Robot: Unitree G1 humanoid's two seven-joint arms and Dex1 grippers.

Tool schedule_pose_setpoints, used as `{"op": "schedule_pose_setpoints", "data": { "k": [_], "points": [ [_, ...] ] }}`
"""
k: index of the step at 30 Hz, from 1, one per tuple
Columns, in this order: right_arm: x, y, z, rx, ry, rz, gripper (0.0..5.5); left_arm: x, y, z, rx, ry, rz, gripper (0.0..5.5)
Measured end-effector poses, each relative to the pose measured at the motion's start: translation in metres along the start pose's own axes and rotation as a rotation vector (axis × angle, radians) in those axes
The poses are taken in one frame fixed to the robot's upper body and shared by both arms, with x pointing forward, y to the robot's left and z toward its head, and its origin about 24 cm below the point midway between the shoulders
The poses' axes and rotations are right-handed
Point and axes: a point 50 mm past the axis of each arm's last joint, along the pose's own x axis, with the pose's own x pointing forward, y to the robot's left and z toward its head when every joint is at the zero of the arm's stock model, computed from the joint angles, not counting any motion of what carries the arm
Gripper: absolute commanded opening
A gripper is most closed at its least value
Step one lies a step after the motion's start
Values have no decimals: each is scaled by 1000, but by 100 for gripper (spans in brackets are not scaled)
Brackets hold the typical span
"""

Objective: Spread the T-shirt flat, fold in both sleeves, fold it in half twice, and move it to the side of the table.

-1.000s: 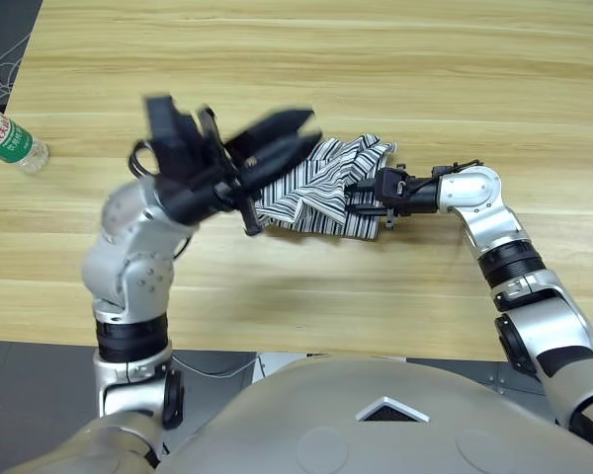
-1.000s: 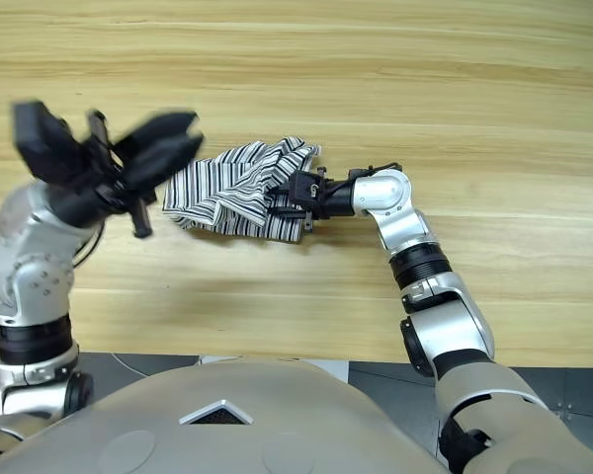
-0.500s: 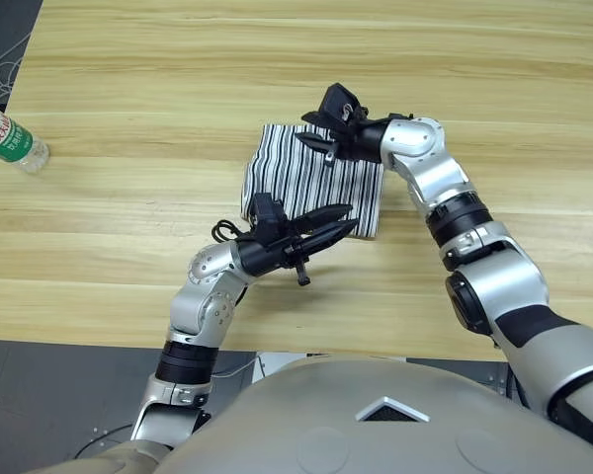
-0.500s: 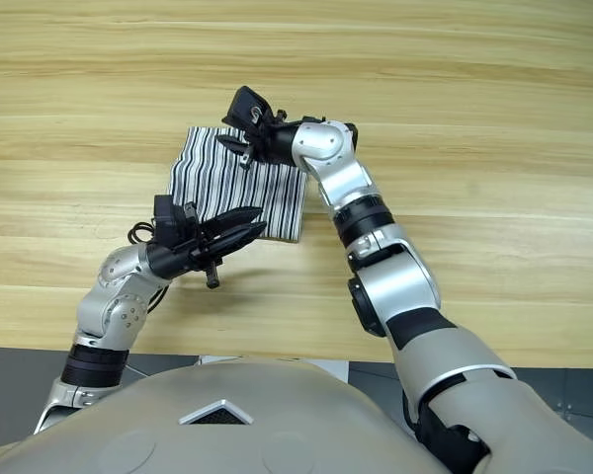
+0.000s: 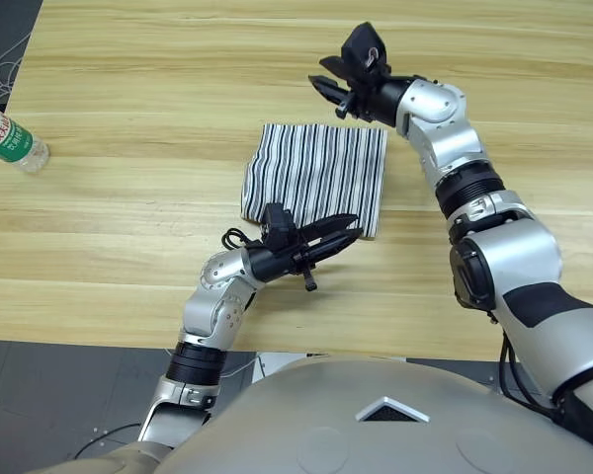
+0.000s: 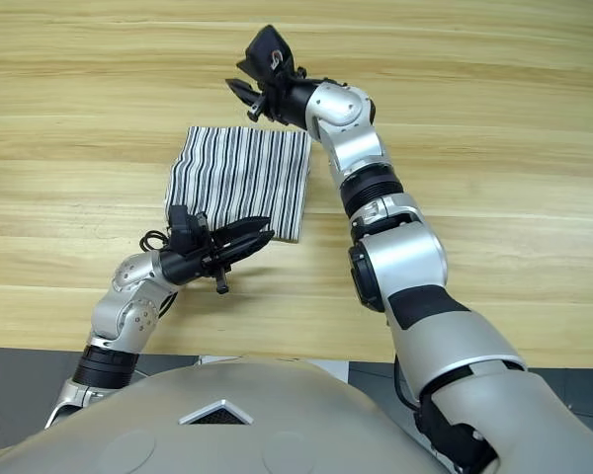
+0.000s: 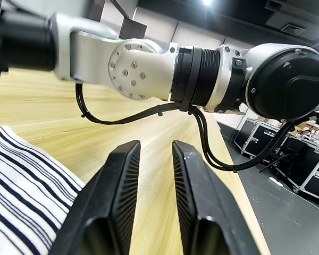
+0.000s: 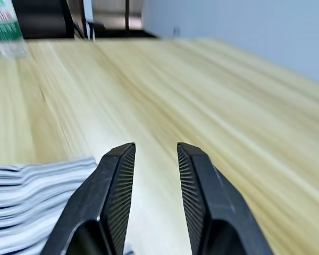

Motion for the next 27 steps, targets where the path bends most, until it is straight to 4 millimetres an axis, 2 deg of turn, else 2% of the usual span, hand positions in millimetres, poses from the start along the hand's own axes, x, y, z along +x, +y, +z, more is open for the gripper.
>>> {"op": "schedule_pose_setpoints", "data": {
  "k": [3, 5, 10, 12, 15, 17, 20, 24, 27],
  "points": [
    [-2, 18, -5, 3, -26, 169, 144, 2, -4, 4, 11, -16, -16, 112],
    [-2, 33, -19, 5, 43, 257, 144, 3, -7, 2, 5, -16, -21, 112],
    [-5, 58, -62, 28, 296, 337, 144, 3, -13, 1, -1, -20, -30, 112],
    [0, 61, -67, 38, 323, 284, 144, 3, -15, 3, 8, -26, -36, 112],
    [13, 57, -68, 49, 356, 96, 144, 2, -19, 3, 8, -33, -38, 112],
    [16, 49, -69, 77, 386, -46, 144, 2, -21, 1, -1, -32, -36, 112],
    [10, 32, -70, 128, 429, -192, 144, 3, -22, 2, 3, -37, -38, 112],
    [-46, -28, -78, 185, 516, -500, 144, 2, -21, 4, 8, -43, -29, 112],
    [-123, -76, -83, 194, 608, -794, 144, -2, -16, 8, 24, -63, 23, 112]
  ]
}}
